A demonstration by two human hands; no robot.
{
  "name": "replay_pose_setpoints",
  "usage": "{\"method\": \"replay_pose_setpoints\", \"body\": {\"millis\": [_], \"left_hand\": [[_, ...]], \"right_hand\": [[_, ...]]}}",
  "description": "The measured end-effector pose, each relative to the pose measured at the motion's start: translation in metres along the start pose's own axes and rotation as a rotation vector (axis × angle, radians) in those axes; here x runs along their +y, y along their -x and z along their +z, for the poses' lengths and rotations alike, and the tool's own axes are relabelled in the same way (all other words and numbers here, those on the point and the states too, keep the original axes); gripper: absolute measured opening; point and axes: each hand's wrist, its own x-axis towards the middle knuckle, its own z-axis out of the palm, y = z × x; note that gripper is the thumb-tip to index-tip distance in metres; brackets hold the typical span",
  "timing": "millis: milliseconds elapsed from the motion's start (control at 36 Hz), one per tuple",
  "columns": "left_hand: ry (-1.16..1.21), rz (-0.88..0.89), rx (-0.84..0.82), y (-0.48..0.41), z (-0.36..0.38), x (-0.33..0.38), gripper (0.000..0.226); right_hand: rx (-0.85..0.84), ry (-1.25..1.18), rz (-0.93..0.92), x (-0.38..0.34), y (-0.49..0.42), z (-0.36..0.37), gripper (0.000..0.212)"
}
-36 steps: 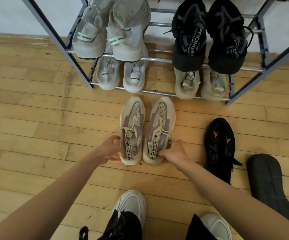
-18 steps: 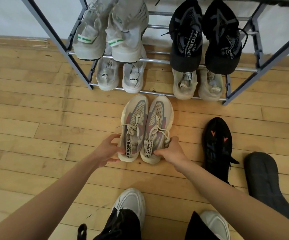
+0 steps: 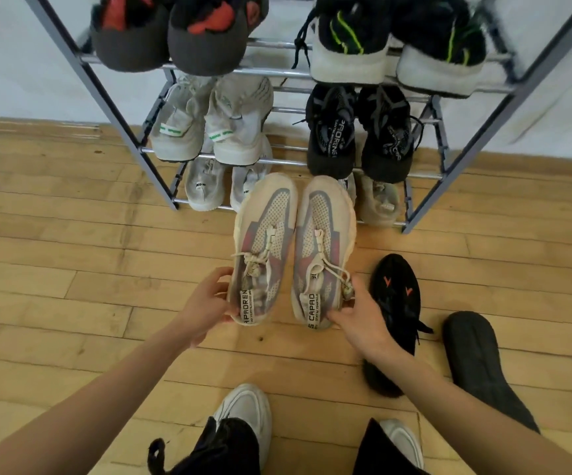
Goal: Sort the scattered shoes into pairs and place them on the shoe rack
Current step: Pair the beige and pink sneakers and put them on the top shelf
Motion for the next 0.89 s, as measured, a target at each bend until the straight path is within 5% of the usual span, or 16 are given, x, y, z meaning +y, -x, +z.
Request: {"method": "replay_pose_setpoints", "body": {"millis": [417, 889], "left_hand": [[0.043, 0.474, 0.001, 0.095, 0.031, 0.143, 0.078], [0.060, 0.683, 0.075, 0.151, 0.006, 0.311, 0.065]], "right_hand": [[0.269, 0.012, -0.374, -0.131, 0.077, -0.096, 0.069], [0.362, 0.027, -0.548, -0.308, 0.096, -0.171, 0.060]]}}
